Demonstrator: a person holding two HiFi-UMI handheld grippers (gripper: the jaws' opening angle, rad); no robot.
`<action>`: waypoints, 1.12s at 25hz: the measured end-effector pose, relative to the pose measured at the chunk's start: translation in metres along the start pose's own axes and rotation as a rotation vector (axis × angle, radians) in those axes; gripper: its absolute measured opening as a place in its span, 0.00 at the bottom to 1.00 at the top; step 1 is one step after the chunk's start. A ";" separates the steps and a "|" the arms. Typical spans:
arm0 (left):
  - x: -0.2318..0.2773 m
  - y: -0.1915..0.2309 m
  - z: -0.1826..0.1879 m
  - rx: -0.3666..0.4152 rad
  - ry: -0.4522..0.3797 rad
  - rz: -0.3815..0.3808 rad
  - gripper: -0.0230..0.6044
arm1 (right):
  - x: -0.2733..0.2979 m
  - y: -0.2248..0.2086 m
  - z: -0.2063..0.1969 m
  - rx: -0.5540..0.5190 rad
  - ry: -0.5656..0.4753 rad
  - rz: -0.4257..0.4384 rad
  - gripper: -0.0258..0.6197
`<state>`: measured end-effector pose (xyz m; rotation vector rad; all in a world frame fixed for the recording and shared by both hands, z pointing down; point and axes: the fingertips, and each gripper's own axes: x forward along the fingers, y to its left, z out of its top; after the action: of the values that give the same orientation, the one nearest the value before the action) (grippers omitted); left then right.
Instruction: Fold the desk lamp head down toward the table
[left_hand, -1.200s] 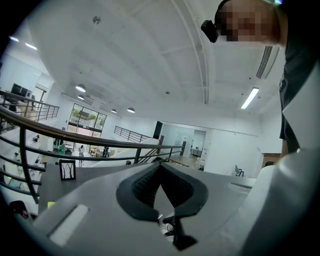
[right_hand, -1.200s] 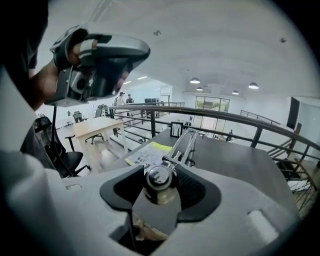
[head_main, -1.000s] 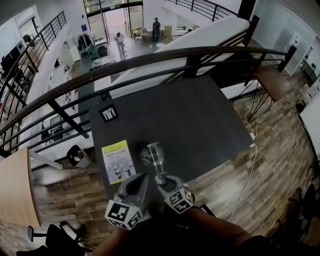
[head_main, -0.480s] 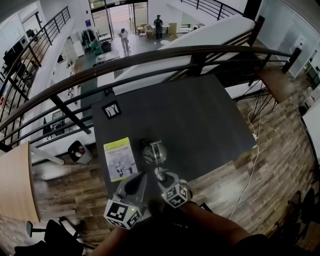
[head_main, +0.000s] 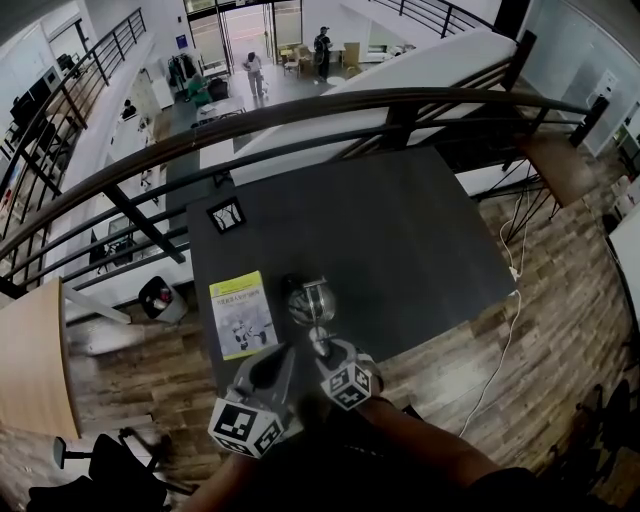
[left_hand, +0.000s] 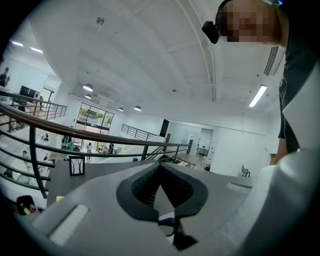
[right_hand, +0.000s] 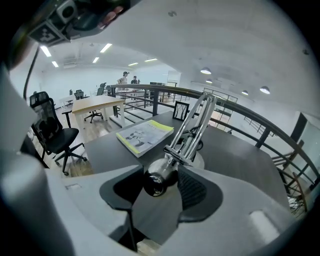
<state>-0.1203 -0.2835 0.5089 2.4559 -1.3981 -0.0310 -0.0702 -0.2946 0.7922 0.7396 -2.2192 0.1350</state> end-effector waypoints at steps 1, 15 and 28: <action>0.000 0.000 -0.001 0.000 0.000 0.001 0.04 | 0.001 0.000 0.000 0.000 -0.001 0.000 0.36; -0.024 -0.007 0.014 0.009 -0.049 -0.019 0.04 | -0.037 -0.002 0.026 0.048 -0.055 -0.022 0.38; -0.056 -0.042 0.040 0.035 -0.152 -0.118 0.04 | -0.174 0.014 0.164 0.199 -0.473 0.097 0.04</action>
<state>-0.1214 -0.2269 0.4518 2.6100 -1.3203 -0.2259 -0.0921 -0.2544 0.5573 0.8373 -2.7227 0.2527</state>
